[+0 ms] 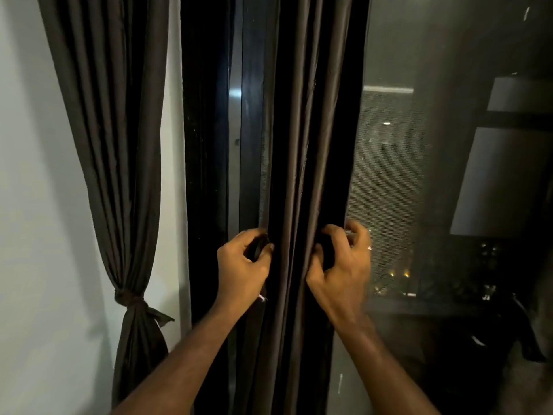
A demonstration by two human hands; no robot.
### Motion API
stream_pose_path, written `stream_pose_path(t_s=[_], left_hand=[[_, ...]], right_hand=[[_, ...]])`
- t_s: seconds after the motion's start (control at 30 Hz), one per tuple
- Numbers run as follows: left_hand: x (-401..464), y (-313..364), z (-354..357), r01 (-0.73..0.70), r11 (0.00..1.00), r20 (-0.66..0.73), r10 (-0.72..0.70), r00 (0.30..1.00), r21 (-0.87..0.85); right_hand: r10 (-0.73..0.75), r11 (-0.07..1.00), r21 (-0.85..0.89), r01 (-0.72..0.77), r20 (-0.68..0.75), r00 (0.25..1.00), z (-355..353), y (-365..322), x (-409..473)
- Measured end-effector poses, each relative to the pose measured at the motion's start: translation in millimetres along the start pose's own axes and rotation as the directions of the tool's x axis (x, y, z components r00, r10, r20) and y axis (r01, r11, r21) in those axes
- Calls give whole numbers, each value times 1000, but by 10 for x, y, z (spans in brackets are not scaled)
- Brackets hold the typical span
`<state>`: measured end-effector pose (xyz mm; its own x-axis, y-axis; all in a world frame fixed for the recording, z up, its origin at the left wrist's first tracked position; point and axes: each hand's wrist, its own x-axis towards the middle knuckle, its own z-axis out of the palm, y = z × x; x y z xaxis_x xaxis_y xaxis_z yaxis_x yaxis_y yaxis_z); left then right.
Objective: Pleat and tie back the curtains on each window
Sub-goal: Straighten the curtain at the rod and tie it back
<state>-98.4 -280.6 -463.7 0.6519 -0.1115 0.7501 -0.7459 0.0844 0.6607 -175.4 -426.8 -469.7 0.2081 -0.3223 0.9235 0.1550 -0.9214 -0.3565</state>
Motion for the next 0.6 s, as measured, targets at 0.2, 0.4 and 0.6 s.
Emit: stream_pose_path(t_s=[0.2, 0.4, 0.6], left_hand=[[231, 132, -152, -78, 997, -48, 78, 996, -3], [115, 114, -304, -42, 999, 29, 42, 999, -22], [89, 171, -633, -40, 998, -62, 43, 997, 41]], right_hand=[[-249, 965, 33, 261, -207, 946, -116, -656, -18], [-58, 991, 118, 63, -49, 997, 183, -932, -193], [66, 990, 132, -52, -111, 992, 208, -830, -221]])
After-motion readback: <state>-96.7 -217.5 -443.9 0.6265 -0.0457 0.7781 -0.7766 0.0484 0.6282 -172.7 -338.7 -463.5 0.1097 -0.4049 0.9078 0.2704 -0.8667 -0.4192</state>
